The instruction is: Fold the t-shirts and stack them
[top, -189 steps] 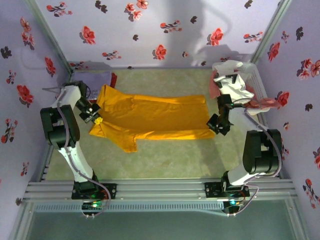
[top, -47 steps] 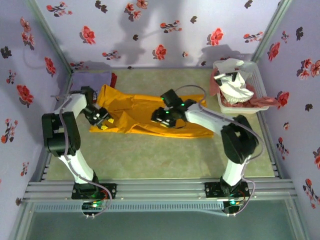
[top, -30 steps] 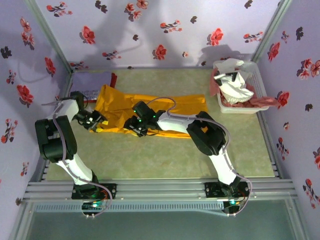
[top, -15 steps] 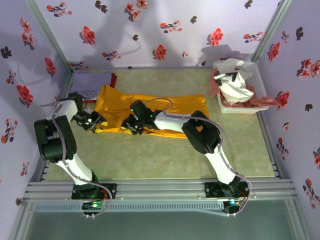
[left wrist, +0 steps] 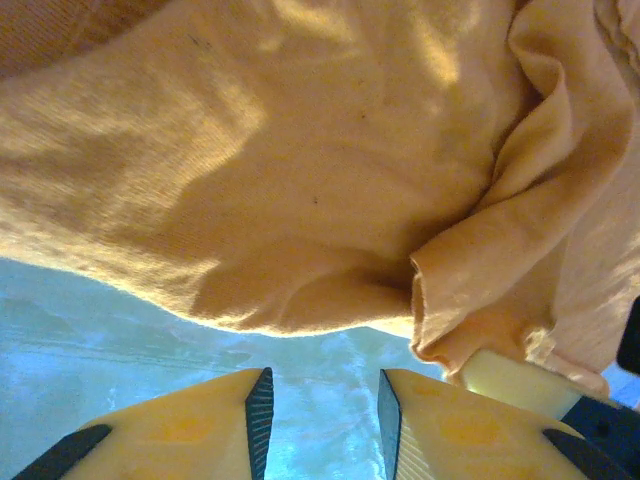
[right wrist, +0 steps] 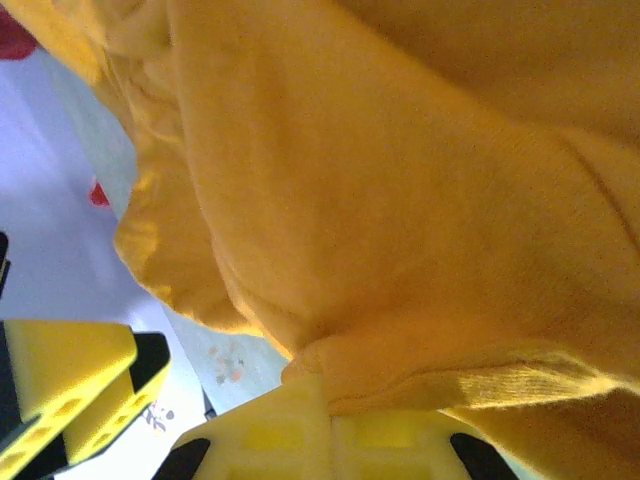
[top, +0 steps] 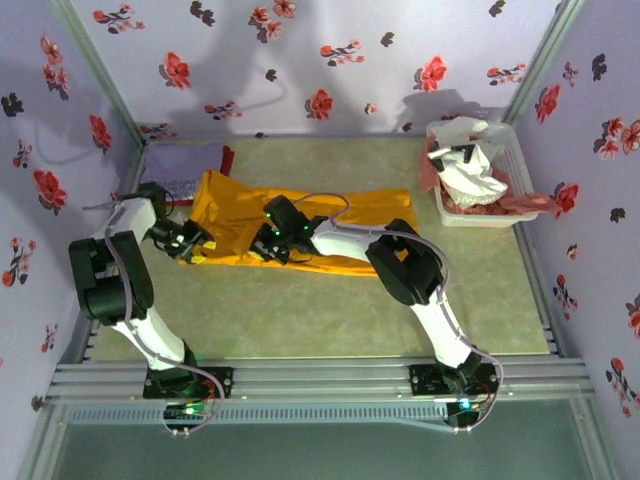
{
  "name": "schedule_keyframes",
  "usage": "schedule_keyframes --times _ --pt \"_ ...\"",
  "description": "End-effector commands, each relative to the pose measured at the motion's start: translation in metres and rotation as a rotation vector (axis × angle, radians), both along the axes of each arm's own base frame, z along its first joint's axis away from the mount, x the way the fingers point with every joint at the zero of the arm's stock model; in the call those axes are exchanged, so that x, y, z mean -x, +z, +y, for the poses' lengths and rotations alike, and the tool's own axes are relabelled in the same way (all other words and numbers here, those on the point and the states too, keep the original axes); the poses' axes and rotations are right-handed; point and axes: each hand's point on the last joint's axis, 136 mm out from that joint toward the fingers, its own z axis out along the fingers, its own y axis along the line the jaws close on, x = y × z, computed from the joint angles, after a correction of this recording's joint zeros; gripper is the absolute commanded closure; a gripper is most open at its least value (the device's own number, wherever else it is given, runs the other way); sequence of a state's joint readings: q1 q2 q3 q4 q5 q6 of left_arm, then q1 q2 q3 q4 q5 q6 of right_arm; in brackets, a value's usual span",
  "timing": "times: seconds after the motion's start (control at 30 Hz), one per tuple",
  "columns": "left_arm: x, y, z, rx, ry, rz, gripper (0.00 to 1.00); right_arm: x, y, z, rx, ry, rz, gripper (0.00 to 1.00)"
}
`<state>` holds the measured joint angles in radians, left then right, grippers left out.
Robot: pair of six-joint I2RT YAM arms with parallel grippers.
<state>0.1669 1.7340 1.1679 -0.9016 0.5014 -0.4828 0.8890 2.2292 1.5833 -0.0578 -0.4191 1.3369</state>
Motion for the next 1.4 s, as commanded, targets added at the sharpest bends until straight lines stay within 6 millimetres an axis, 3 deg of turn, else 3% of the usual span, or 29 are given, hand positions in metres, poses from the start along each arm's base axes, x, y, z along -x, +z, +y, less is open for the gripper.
schedule_keyframes --times 0.0,0.17,0.57,0.97,1.27,1.37 --pt "-0.006 0.005 -0.010 0.015 -0.029 -0.028 0.64 -0.022 0.021 -0.016 0.005 -0.028 -0.055 1.00" --pt "-0.013 0.003 -0.022 0.013 -0.063 -0.033 0.65 -0.044 0.020 -0.030 -0.002 -0.066 -0.058 1.00" --pt "-0.033 -0.007 -0.053 0.013 -0.127 -0.030 0.67 -0.081 0.021 -0.037 -0.043 -0.116 -0.066 1.00" --pt "-0.050 -0.024 -0.092 0.018 -0.182 -0.015 0.66 -0.097 0.008 -0.051 -0.038 -0.143 -0.050 1.00" --pt "-0.060 -0.029 -0.106 0.018 -0.193 -0.016 0.63 -0.110 -0.001 -0.055 -0.086 -0.177 -0.014 1.00" --pt "-0.062 -0.035 -0.109 0.017 -0.199 -0.004 0.68 -0.110 0.000 -0.055 -0.089 -0.173 -0.014 1.00"
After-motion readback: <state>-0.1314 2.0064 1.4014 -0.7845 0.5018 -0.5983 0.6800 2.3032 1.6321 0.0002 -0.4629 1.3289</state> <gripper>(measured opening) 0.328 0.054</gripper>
